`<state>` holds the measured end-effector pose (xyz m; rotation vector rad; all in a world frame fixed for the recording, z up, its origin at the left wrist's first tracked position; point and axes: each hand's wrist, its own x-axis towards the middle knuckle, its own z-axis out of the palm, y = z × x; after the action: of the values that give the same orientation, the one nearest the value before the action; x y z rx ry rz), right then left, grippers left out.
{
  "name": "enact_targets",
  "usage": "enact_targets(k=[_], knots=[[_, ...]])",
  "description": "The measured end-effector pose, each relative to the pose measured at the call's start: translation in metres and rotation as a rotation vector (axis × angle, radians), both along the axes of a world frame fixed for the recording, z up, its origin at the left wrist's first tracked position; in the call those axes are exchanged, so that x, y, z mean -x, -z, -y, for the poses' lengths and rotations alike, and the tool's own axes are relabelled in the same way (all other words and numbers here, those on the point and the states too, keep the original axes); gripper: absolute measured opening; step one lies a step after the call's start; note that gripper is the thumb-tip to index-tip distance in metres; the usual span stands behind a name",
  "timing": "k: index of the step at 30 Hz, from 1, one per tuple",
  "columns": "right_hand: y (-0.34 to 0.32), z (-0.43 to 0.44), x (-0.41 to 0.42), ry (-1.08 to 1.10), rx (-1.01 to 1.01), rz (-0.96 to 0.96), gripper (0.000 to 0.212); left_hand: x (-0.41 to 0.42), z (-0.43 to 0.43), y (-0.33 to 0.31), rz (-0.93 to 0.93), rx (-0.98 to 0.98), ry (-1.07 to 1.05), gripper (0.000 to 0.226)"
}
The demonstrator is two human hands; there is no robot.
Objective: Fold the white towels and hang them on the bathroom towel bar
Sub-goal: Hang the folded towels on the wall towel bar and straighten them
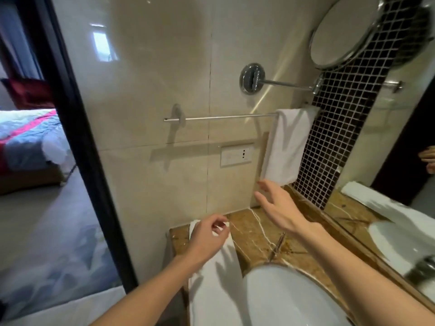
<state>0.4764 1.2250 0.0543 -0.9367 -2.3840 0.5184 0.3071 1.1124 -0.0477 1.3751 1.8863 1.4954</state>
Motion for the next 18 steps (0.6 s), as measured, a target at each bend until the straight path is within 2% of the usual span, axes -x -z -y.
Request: enact_targets(k=[5,11,15,18], knots=[[0.042,0.067,-0.032,0.091,0.162,-0.062,0.049,-0.013,0.046,0.014,0.028,0.007,-0.036,0.012],[0.109,0.148,-0.069,0.186,0.333,0.051,0.048,-0.036,0.106,0.044,0.104,0.085,-0.006,0.014],[0.146,0.184,-0.093,0.237,0.46,0.131,0.047,-0.056,0.145,0.077,0.147,0.255,-0.033,0.022],[0.169,0.201,-0.102,0.248,0.588,0.173,0.05,-0.07,0.17,0.102,0.141,0.436,0.011,0.039]])
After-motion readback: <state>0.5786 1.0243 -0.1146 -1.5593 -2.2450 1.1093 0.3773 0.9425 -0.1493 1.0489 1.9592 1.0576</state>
